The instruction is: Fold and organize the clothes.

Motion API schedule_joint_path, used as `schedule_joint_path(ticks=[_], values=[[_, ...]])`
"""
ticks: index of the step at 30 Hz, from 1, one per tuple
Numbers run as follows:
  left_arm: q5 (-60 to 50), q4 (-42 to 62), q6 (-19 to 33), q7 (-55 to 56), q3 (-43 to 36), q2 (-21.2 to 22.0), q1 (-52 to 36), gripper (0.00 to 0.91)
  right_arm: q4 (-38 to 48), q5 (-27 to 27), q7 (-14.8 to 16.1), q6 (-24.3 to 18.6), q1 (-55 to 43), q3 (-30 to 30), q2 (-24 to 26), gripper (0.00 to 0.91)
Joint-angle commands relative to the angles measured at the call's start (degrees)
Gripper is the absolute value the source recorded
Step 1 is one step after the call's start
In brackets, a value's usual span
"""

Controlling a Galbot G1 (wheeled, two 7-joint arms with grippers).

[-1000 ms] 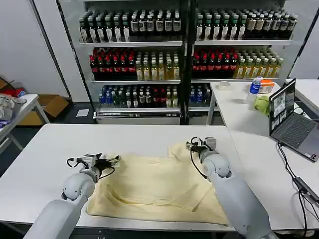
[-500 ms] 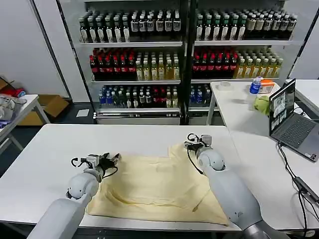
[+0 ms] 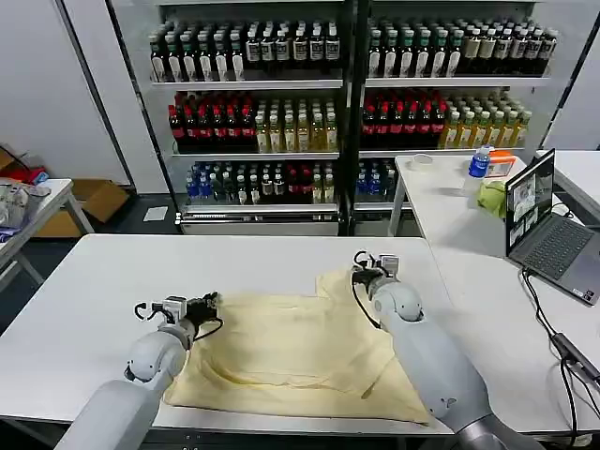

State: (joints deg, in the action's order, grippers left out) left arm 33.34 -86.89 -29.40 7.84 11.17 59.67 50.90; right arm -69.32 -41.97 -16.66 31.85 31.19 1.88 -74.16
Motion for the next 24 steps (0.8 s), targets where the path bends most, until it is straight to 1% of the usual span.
schedule_joint_path(ticks=[1, 4, 6, 9, 12, 16, 24], values=[[0.24, -0.40, -0.05, 0.02, 0.17, 0.07, 0.49, 0.010, -0.77, -0.05, -0.06, -1.72, -0.09, -0.05, -0.13, 0.000], [1.02, -1.76, 0.22, 0.12, 1.07, -0.21, 0.92, 0.020, -2.37, 0.39, 0.29, -3.07, 0.33, -0.02, 0.26, 0.000], [1.67, -3.25, 0.24, 0.17, 2.02, -0.60, 1.36, 0.020, -4.90, 1.08, 0.49, -3.98, 1.02, 0.06, 0.87, 0.000], [2.75, -6.11, -0.08, 0.36, 3.47, -1.29, 2.89, 0.010, -7.04, 1.73, 0.08, -4.52, 1.68, 0.43, 1.35, 0.000], [3.51, -9.01, -0.26, 0.49, 4.90, -2.14, 4.75, 0.020, -9.55, 1.99, -0.31, -5.04, 2.57, 0.82, 2.09, 0.000], [4.31, -12.17, -0.35, 0.55, 6.78, -2.41, 6.87, 0.020, -12.85, 1.99, -0.55, -5.07, 4.02, 1.44, 3.08, 0.000], [6.30, -18.48, -0.72, 0.46, 11.51, -3.09, 12.22, 0.010, -26.36, 1.70, -1.00, -3.22, 11.82, 4.74, 7.13, 0.000]])
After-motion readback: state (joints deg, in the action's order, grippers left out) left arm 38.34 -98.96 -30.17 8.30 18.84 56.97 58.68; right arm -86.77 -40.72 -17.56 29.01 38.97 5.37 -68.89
